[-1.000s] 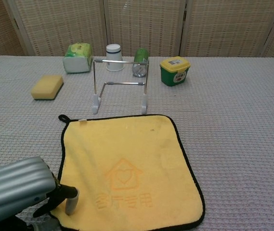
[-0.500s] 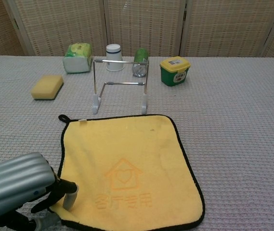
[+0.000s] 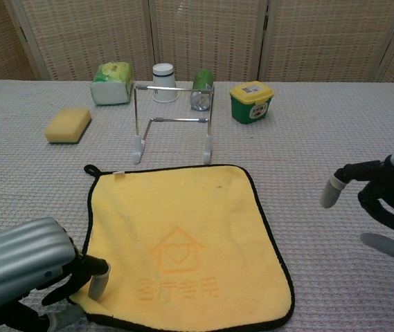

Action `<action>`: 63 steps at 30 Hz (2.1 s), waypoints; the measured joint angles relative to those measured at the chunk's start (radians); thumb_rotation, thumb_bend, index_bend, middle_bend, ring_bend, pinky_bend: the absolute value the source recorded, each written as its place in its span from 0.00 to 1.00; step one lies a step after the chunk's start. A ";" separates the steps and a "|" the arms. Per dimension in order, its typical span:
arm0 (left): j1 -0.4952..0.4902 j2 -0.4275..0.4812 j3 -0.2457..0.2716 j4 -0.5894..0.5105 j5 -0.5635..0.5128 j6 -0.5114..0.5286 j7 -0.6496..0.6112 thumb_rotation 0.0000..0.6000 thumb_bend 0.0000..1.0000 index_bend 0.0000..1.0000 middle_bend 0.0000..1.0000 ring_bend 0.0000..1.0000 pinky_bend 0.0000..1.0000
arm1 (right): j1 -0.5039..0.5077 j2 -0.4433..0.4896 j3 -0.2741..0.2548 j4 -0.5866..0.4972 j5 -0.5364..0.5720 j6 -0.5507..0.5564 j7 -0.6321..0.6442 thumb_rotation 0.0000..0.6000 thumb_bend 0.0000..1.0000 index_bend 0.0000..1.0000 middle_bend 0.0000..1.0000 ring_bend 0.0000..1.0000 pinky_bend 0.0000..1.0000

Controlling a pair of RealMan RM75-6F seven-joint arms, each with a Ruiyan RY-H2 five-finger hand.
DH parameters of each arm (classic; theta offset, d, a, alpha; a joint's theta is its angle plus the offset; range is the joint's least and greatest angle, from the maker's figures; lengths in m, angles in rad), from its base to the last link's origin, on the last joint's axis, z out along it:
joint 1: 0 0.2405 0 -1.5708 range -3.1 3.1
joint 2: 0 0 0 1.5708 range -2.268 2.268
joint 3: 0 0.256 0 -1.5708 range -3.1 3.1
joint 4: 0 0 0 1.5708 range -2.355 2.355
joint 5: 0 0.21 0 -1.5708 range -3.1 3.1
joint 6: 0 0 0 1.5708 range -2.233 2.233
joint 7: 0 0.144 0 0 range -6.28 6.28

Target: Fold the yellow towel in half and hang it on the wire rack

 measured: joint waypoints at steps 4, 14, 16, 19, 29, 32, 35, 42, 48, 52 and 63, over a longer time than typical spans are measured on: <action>0.002 0.000 0.000 0.000 -0.003 0.006 -0.006 1.00 0.47 0.56 0.83 0.80 0.93 | 0.052 -0.066 -0.002 0.016 0.015 -0.097 -0.039 1.00 0.30 0.36 0.85 0.92 1.00; 0.007 -0.004 0.004 0.011 0.000 0.016 -0.011 1.00 0.47 0.56 0.83 0.80 0.93 | 0.129 -0.164 -0.008 0.042 0.071 -0.215 -0.145 1.00 0.24 0.36 0.87 0.95 1.00; 0.008 -0.003 0.005 0.011 0.000 0.017 -0.012 1.00 0.47 0.56 0.83 0.80 0.93 | 0.139 -0.177 -0.012 0.044 0.080 -0.228 -0.159 1.00 0.24 0.36 0.87 0.95 1.00; 0.010 -0.003 0.007 0.013 0.000 0.020 -0.013 1.00 0.47 0.56 0.83 0.80 0.93 | 0.147 -0.186 -0.021 0.049 0.086 -0.240 -0.177 1.00 0.24 0.37 0.87 0.95 1.00; 0.014 -0.007 0.011 0.022 0.001 0.026 -0.020 1.00 0.47 0.56 0.83 0.80 0.93 | 0.156 -0.236 -0.046 0.096 0.107 -0.247 -0.222 1.00 0.27 0.41 0.87 0.95 1.00; 0.015 -0.006 0.012 0.023 0.002 0.028 -0.022 1.00 0.47 0.56 0.83 0.80 0.93 | 0.159 -0.252 -0.051 0.109 0.112 -0.246 -0.227 1.00 0.30 0.42 0.87 0.95 1.00; 0.016 -0.004 0.011 0.022 0.003 0.033 -0.023 1.00 0.47 0.56 0.83 0.80 0.93 | 0.160 -0.268 -0.051 0.122 0.112 -0.234 -0.231 1.00 0.35 0.45 0.87 0.95 1.00; 0.020 0.002 0.012 0.023 0.006 0.047 -0.029 1.00 0.47 0.56 0.83 0.80 0.93 | 0.156 -0.309 -0.046 0.157 0.104 -0.176 -0.220 1.00 0.45 0.59 0.88 0.95 1.00; 0.020 0.017 0.005 0.019 -0.004 0.056 -0.064 1.00 0.47 0.56 0.83 0.80 0.93 | 0.161 -0.313 -0.021 0.138 0.140 -0.167 -0.202 1.00 0.45 0.60 0.88 0.95 1.00; 0.007 0.042 -0.008 0.000 -0.031 0.045 -0.133 1.00 0.47 0.55 0.83 0.80 0.94 | 0.167 -0.310 0.009 0.118 0.171 -0.158 -0.202 1.00 0.45 0.60 0.88 0.95 1.00; -0.080 0.135 -0.100 -0.065 -0.167 -0.072 -0.312 1.00 0.47 0.53 0.83 0.80 0.94 | 0.214 -0.328 0.105 0.109 0.291 -0.185 -0.258 1.00 0.45 0.60 0.88 0.95 1.00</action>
